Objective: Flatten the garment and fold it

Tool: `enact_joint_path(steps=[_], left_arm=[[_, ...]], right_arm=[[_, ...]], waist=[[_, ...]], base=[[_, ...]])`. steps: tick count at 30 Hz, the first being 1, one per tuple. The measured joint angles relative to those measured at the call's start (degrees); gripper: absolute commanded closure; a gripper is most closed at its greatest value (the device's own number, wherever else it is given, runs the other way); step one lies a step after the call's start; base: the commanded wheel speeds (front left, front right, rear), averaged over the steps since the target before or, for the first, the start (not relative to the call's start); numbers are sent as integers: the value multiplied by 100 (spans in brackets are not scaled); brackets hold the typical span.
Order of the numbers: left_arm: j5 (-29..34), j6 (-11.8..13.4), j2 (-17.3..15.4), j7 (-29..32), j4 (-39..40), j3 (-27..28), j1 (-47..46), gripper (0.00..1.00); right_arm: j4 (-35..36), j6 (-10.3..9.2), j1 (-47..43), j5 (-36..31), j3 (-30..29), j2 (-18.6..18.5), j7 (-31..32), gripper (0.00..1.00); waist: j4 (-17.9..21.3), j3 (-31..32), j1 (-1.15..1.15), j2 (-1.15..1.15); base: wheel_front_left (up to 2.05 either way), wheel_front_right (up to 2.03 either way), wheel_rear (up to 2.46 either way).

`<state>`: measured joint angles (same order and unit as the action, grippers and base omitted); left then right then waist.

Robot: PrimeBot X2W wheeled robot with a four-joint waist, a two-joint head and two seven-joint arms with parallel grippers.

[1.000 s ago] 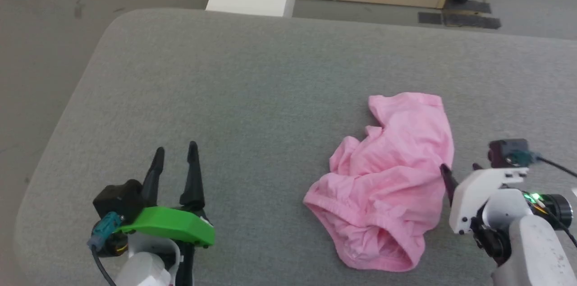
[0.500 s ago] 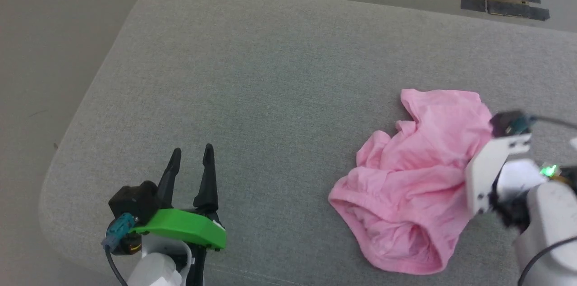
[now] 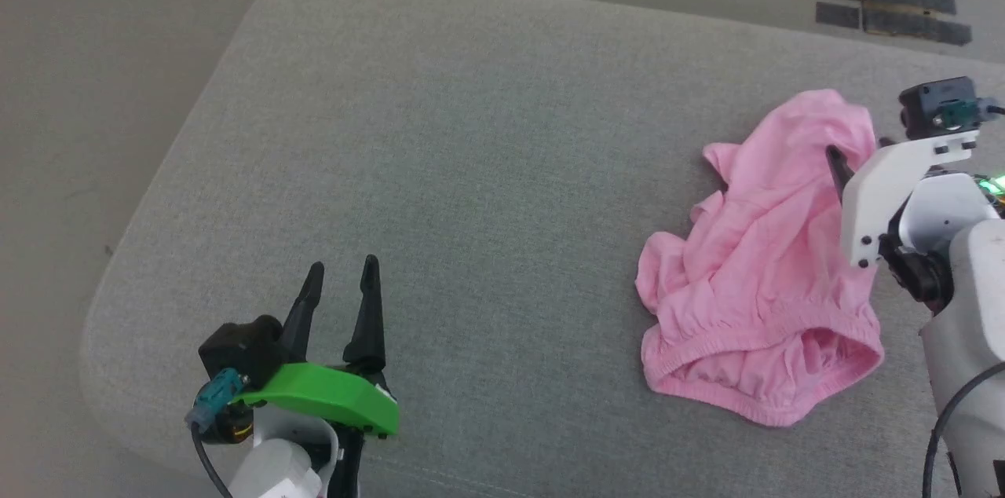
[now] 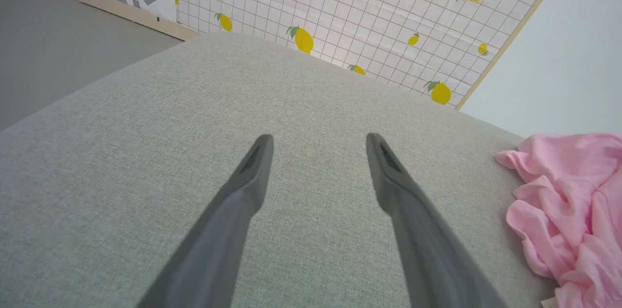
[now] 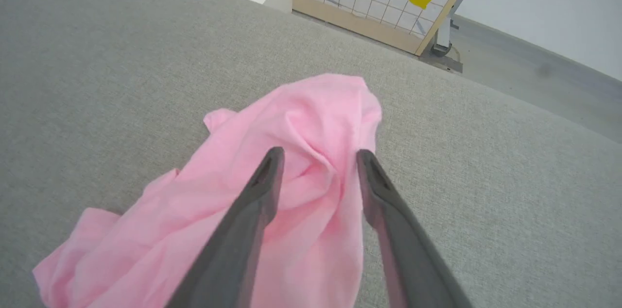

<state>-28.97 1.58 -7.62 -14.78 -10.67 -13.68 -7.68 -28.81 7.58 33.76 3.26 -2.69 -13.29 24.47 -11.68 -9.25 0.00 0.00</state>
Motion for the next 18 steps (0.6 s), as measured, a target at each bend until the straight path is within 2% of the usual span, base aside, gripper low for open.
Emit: enact_joint_path(steps=[4, 8, 13, 18], left_arm=[[0, -9, -2, -1, -42, 18, 8, 0], [0, -29, -15, 0, -64, 12, 36, 0], [-2, -29, -30, 7, -79, 8, 102, 0], [-19, 2, -40, 44, -44, 5, 190, 0]], right_arm=[[188, 0, -136, 179, -265, 125, -465, 0], [673, -1, -589, 335, -435, 314, -1009, 0], [1405, 0, -1480, 430, -765, 622, -1706, 0], [1828, 0, -2326, 630, -1094, 948, -2002, 0]], waist=[[75, 162, 0, 0], [203, 340, 0, 0], [409, 563, 0, 0], [673, 703, 0, 0]], base=[[0, 0, 0], [0, 0, 0], [0, 0, 0], [0, 0, 0]])
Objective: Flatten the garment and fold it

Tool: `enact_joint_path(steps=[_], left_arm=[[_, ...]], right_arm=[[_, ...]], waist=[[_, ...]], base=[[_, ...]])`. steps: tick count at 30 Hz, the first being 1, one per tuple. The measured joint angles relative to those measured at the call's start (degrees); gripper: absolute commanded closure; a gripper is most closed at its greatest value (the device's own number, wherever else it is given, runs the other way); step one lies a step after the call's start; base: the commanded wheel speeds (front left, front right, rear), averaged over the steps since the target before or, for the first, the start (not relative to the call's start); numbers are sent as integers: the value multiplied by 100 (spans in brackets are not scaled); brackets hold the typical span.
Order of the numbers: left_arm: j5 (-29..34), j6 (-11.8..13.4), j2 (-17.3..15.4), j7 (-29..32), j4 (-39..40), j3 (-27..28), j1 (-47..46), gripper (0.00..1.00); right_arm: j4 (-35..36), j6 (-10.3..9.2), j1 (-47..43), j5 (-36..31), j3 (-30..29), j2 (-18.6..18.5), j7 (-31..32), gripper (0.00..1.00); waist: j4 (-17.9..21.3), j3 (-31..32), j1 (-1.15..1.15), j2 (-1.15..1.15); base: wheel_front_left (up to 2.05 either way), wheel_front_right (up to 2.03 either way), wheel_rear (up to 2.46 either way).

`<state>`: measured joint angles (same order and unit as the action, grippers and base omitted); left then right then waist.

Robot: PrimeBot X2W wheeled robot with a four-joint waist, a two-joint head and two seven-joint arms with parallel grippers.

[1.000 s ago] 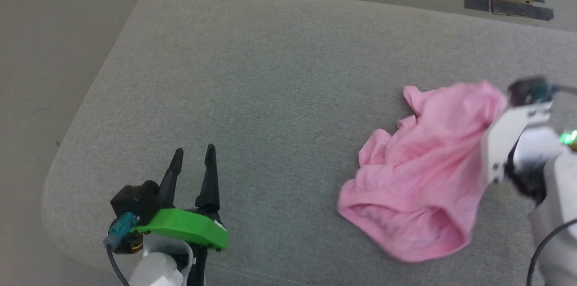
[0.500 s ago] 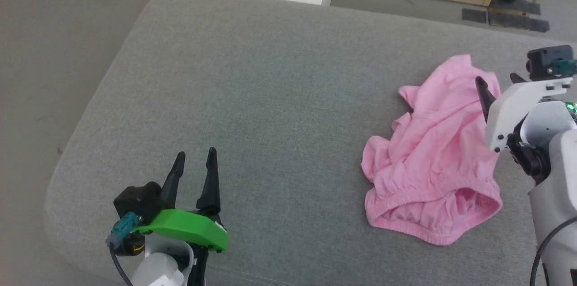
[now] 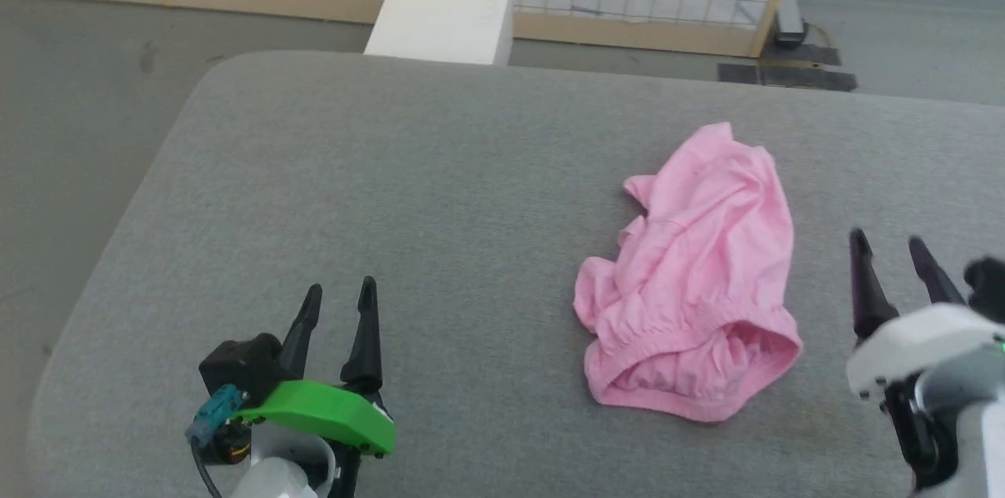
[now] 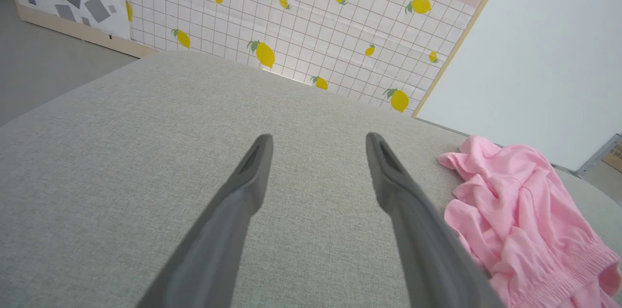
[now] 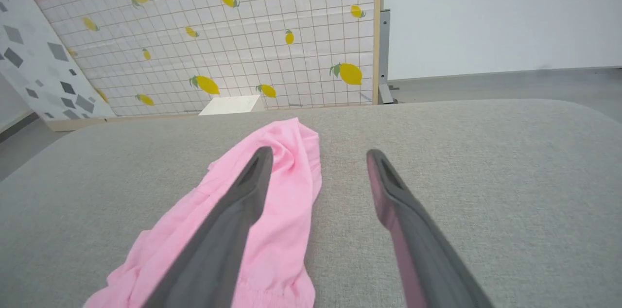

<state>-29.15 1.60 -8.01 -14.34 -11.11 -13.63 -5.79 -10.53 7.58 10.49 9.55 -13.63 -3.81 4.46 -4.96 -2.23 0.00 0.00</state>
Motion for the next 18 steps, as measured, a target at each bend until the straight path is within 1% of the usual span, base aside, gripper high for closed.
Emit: enact_joint_path(steps=[4, 8, 12, 15, 18], left_arm=[[-24, 7, 3, 15, 34, -15, 27, 0], [-58, 21, 4, 75, 14, -34, 32, 0], [-69, -8, 7, 276, -77, -148, -13, 0], [-129, -109, 55, 642, -280, -286, -346, 0], [-410, -165, 198, 1235, -565, -380, -1067, 0]], right_arm=[[122, -1, -467, 170, -202, 78, -105, 0], [69, -1, -760, 546, -100, 79, -219, 0], [44, -1, -837, 609, 56, 82, -270, 0], [48, -1, -836, 613, 114, 85, -280, 0], [69, -1, -813, 622, 191, 81, -280, 0]], waist=[[230, 72, 0, 0], [453, 122, 0, 0], [672, 143, 0, 0], [807, 129, 0, 0], [895, 57, 0, 0]], base=[[0, 0, 0], [0, 0, 0], [0, 0, 0], [0, 0, 0], [0, 0, 0]])
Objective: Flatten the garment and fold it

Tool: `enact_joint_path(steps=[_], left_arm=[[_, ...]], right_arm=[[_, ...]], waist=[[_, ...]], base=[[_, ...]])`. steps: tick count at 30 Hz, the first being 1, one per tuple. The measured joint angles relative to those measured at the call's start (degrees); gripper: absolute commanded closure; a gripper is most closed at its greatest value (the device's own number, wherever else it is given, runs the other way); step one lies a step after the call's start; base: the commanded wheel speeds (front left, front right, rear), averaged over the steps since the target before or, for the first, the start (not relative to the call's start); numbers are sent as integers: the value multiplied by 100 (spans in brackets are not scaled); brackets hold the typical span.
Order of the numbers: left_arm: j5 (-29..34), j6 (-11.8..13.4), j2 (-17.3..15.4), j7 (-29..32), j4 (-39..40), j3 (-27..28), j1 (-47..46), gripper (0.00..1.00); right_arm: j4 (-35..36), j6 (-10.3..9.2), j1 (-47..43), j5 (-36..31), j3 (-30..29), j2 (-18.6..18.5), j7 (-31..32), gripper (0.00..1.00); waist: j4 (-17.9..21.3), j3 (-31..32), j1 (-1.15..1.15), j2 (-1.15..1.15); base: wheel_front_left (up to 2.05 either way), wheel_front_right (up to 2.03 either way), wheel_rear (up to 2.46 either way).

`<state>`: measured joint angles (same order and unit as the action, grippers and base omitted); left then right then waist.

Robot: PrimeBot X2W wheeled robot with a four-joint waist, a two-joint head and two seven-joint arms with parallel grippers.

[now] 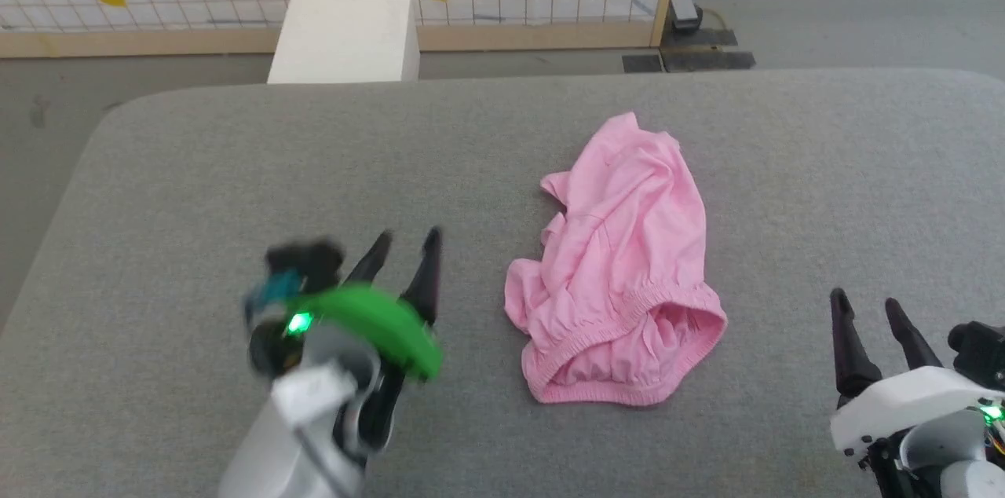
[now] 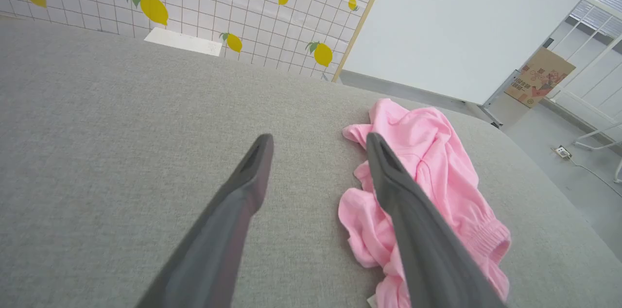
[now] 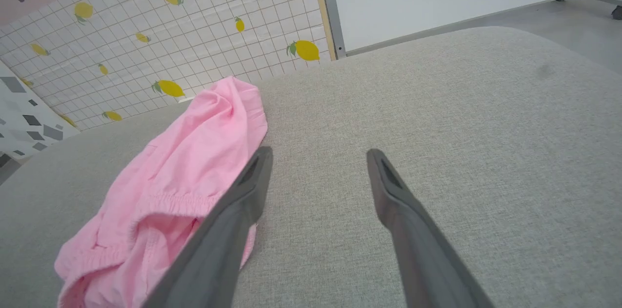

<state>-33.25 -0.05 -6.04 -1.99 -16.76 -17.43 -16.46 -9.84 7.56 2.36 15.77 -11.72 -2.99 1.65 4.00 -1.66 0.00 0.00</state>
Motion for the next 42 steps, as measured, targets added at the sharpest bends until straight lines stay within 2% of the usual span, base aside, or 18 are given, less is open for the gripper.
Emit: enact_joint_path(steps=[3, 8, 13, 17, 21, 22, 23, 24, 28, 36, 39, 42], left_arm=[[-92, -47, 101, 857, -443, -280, -859, 0], [-121, 32, 211, 2840, -1473, -878, -1934, 0], [51, 163, 210, 3857, -2076, -1345, -2398, 0], [220, 111, 203, 4364, -2425, -1679, -2497, 0], [238, 112, 212, 4374, -2528, -1735, -2496, 0], [213, 112, 213, 4319, -2526, -1713, -2494, 32], [193, 112, 214, 4188, -2513, -1685, -2494, 95], [188, 111, 220, 4063, -2506, -1666, -2494, 100], [-120, 111, 256, 3554, -2409, -1386, -2480, 100], [-758, 234, 172, 2371, -1650, -378, -2432, 100], [-848, 420, -23, 2123, -1223, -77, -2145, 100], [-920, 737, -307, 1981, -723, 266, -1549, 100]], right_arm=[[21, 0, 74, 70, 92, 3, 1, 0], [35, 0, 277, 177, 259, 9, -2, 0], [-3, 0, 357, 198, 280, 7, -67, 0], [-41, 0, 362, 202, 203, 9, -118, 0], [-59, 0, 377, 202, 164, 8, -127, 0], [-60, 0, 383, 202, 161, 8, -137, 0], [-62, 0, 389, 202, 161, 8, -144, 0], [-65, 0, 391, 202, 155, 8, -149, 0], [-102, 0, 394, 202, 151, 7, -169, 0], [-160, 0, 372, 185, 155, 9, -167, 0], [-174, 0, 342, 183, 147, 7, -157, 0], [-183, 0, 303, 185, 172, 9, -115, 0]], waist=[[57, -124, 0, 0], [196, -349, 0, 0], [420, -518, 0, 0], [607, -702, 0, 0], [684, -828, 0, 0], [693, -847, 0, 0], [699, -868, 0, 0], [695, -883, 0, 0], [610, -884, 0, 0], [228, -680, 0, 0], [32, -576, 0, 0], [-201, -455, 0, 0]], base=[[0, 0, 0], [0, 0, 0], [0, 0, 0], [0, 0, 0], [0, 0, 0], [0, 0, 0], [0, 0, 0], [0, 0, 0], [0, 0, 0], [0, 0, 0], [0, 0, 0], [0, 0, 0]])
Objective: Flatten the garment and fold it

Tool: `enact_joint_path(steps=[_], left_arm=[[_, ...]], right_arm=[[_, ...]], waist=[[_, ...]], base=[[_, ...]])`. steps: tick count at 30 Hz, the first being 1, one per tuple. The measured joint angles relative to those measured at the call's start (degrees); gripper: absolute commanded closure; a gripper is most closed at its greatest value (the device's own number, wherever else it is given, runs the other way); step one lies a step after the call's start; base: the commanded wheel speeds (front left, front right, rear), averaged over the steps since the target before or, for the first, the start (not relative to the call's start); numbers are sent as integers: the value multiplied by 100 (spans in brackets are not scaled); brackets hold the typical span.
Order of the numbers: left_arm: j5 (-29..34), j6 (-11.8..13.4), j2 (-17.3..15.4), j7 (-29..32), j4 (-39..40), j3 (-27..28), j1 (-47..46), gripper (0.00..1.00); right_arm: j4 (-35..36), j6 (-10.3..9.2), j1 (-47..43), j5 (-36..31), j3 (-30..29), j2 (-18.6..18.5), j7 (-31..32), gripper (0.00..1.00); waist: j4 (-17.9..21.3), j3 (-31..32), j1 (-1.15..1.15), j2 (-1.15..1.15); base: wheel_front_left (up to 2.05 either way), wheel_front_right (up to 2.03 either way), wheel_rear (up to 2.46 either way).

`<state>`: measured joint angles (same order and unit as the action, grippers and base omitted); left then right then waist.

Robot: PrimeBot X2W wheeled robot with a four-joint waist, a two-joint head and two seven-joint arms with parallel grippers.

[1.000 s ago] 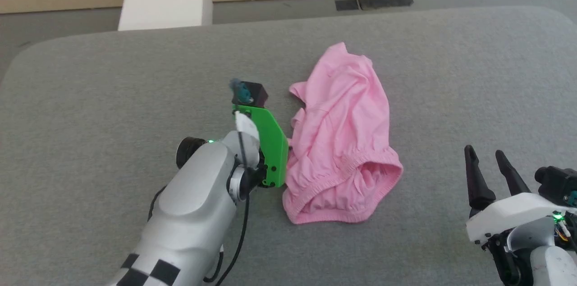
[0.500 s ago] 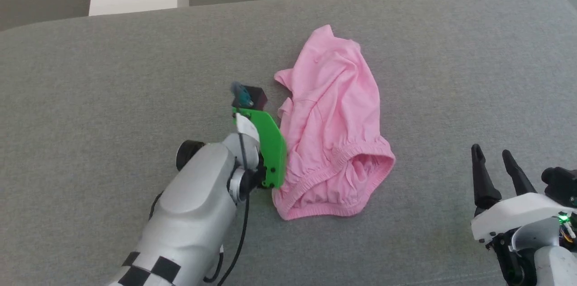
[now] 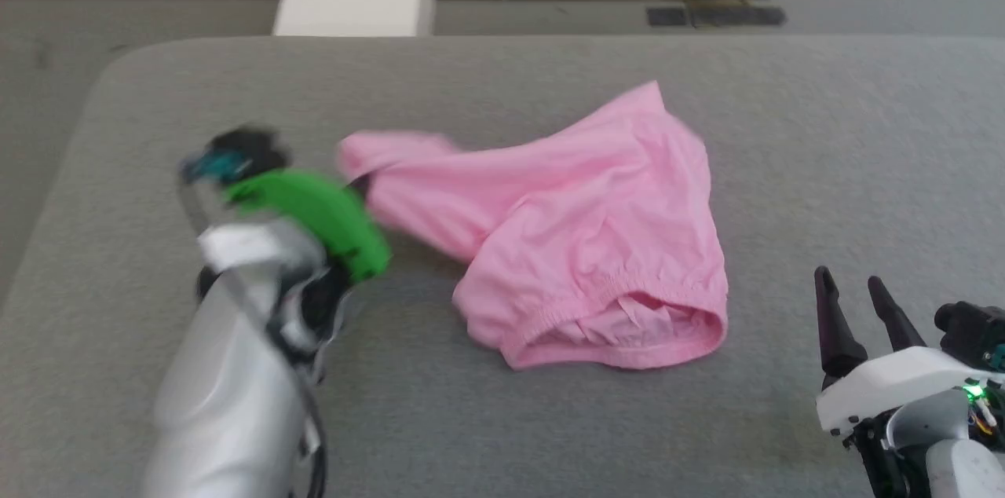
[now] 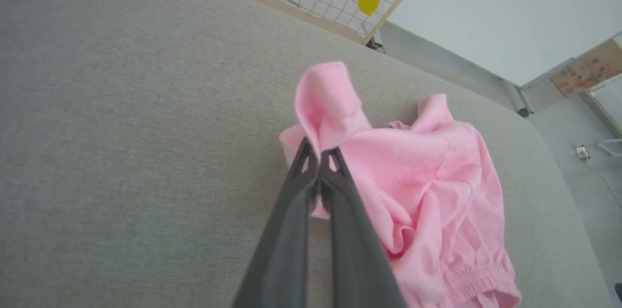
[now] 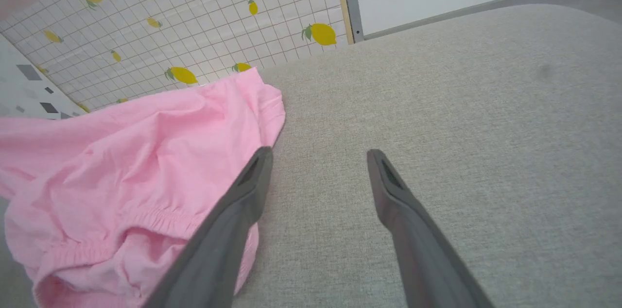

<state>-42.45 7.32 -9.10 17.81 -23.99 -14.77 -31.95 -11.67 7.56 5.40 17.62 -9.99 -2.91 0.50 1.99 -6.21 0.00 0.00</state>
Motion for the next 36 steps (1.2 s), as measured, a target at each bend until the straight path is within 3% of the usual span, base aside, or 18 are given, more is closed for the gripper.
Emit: enact_joint_path(steps=[4, 5, 8, 9, 13, 14, 15, 16, 21, 28, 30, 36], left_arm=[[-210, 498, -270, -49, 766, 439, 1021, 100], [-282, 735, -334, -41, 1196, 615, 1601, 100], [-335, 1089, -389, 27, 1726, 817, 2432, 100], [-435, 1334, -399, 129, 2073, 925, 3166, 100], [-709, 1333, -297, 493, 2313, 761, 3764, 100], [-782, 1332, -248, 516, 2347, 764, 3811, 91], [-856, 1321, -204, 537, 2391, 765, 3823, 69], [-884, 1285, -181, 505, 2453, 793, 3815, 0], [-655, 1043, -227, -291, 2839, 1032, 3515, 0], [709, 30, -614, -2455, 3006, 775, 2824, 0], [1012, -120, -621, -2936, 2861, 649, 2811, 0], [1618, -281, -506, -3229, 2560, 476, 2809, 0]], right_arm=[[-12, 0, -105, 2, 31, -1, 5, 0], [-20, 0, -131, 3, 74, -1, 18, 0], [-16, 0, -156, 12, 99, 2, 18, 0], [-10, 0, -159, 12, 132, 1, 24, 0], [-9, 0, -160, 30, 147, 3, 27, 0], [-8, 0, -160, 29, 156, 3, 36, 0], [-10, 0, -160, 29, 158, 4, 49, 0], [-11, 0, -160, 30, 156, 5, 49, 0], [-4, 0, -159, 26, 158, 4, 107, 0], [158, 0, -88, -404, 543, -1, 1021, 0], [230, 0, 1, -583, 773, -1, 1526, 0], [346, 0, 298, -1316, 1135, -43, 2859, 0]], waist=[[-319, 151, 0, 0], [-494, 220, 0, 0], [-729, 306, 0, 0], [-948, 374, 0, 0], [-1191, 451, 0, 0], [-1233, 462, 0, 0], [-1280, 476, 0, 0], [-1321, 490, 0, 0], [-1416, 549, 0, 0], [-1313, 489, 0, 0], [-1268, 462, 0, 0], [-1192, 306, 0, 0]], base=[[0, 0, 0], [0, 0, 0], [0, 0, 0], [0, 0, 0], [0, 0, 0], [0, 0, 0], [0, 0, 0], [0, 0, 0], [0, 0, 0], [0, 0, 0], [0, 0, 0], [0, 0, 0]])
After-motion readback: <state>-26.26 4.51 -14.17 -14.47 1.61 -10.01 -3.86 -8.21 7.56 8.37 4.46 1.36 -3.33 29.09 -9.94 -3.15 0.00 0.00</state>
